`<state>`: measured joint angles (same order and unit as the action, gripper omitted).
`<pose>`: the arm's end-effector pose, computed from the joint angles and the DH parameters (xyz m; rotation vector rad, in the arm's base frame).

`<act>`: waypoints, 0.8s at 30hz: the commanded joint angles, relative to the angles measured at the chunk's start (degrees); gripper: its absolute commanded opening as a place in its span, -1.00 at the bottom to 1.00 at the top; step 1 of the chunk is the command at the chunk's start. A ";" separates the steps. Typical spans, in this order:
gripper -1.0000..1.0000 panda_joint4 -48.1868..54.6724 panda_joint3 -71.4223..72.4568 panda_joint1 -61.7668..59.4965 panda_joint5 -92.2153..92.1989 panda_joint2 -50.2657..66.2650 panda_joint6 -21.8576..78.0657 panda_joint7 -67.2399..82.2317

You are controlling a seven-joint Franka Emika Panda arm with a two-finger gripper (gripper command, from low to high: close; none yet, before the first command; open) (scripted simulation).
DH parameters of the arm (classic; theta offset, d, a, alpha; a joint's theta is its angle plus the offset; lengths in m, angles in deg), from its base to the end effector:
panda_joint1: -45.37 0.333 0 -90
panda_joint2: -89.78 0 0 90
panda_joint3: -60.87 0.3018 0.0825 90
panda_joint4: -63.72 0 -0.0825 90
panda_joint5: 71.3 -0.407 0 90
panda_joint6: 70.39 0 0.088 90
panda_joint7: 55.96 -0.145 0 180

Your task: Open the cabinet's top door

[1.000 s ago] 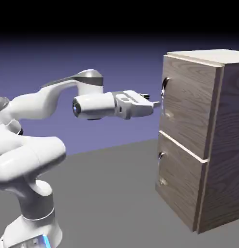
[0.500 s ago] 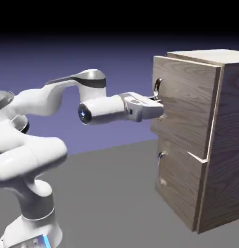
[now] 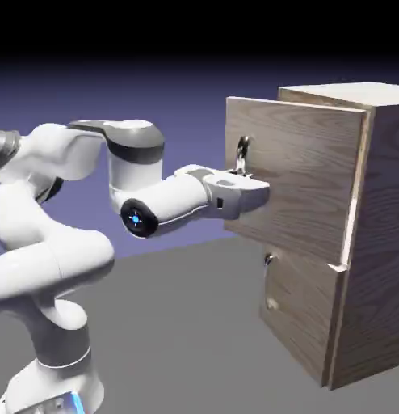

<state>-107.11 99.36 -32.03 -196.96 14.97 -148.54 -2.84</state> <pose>0.3366 -0.0985 0.4707 -1.7481 0.2253 -1.3955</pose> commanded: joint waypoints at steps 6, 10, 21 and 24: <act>-1.00 3.63 -5.17 -9.11 12.43 10.40 14.81 8.40; -1.00 8.09 -6.46 -14.79 21.43 18.71 22.44 14.95; -1.00 24.34 -4.11 -24.62 44.00 41.55 31.89 30.13; -1.00 29.33 -2.84 -25.93 49.43 47.78 32.58 32.74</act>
<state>-77.77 96.53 -57.97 -147.49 62.75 -115.92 29.93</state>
